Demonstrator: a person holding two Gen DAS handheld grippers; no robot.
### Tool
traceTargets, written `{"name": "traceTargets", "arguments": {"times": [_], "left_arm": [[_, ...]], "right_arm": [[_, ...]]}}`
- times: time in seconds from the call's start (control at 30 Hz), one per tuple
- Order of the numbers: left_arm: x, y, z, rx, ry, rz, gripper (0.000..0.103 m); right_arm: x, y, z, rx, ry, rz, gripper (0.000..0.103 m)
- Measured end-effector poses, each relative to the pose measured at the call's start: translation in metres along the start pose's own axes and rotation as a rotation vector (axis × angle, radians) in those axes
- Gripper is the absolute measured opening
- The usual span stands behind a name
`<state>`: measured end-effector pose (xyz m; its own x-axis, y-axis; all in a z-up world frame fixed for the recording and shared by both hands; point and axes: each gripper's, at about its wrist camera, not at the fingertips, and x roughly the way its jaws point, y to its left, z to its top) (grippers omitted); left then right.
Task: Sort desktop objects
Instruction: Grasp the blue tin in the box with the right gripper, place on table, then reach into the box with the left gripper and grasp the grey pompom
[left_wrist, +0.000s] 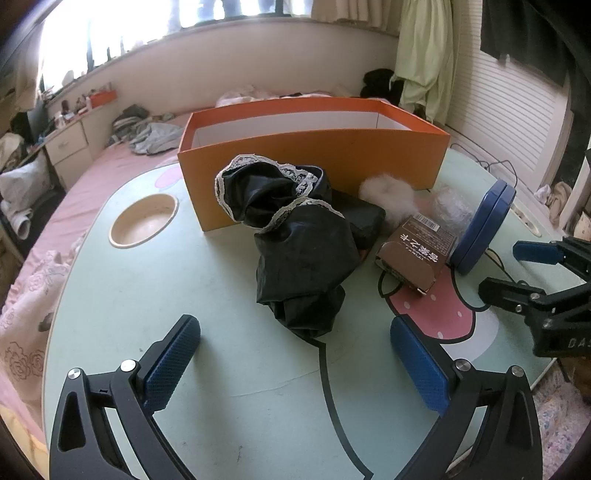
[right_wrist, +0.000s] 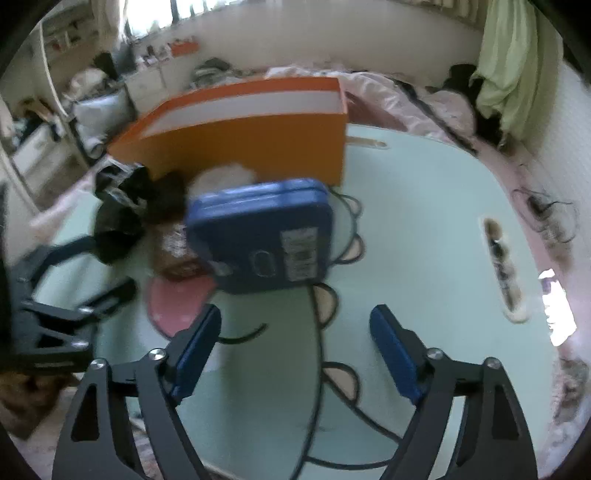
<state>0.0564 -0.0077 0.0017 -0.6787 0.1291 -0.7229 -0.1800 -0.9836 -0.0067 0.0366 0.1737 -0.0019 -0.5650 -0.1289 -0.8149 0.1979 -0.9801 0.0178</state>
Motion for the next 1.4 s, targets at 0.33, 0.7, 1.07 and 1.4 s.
{"name": "traceTargets", "arguments": {"times": [0.33,0.7,1.07,1.4], "left_arm": [[0.004,0.0,0.009,0.025,0.072,-0.016,0.103],[-0.052,-0.01,0.088,0.058,-0.028,-0.232,0.103],[0.065,-0.028,0.183,-0.144,0.365,-0.433,0.067],[0.126,-0.053,0.172,-0.221,0.5,-0.414,0.043]], "right_arm": [[0.004,-0.001,-0.003,-0.021,0.022,-0.008,0.103],[0.009,-0.001,0.0,-0.027,0.016,0.001,0.103],[0.009,-0.001,-0.001,-0.027,0.005,0.005,0.103],[0.01,-0.005,-0.001,-0.026,-0.006,0.007,0.103]]}}
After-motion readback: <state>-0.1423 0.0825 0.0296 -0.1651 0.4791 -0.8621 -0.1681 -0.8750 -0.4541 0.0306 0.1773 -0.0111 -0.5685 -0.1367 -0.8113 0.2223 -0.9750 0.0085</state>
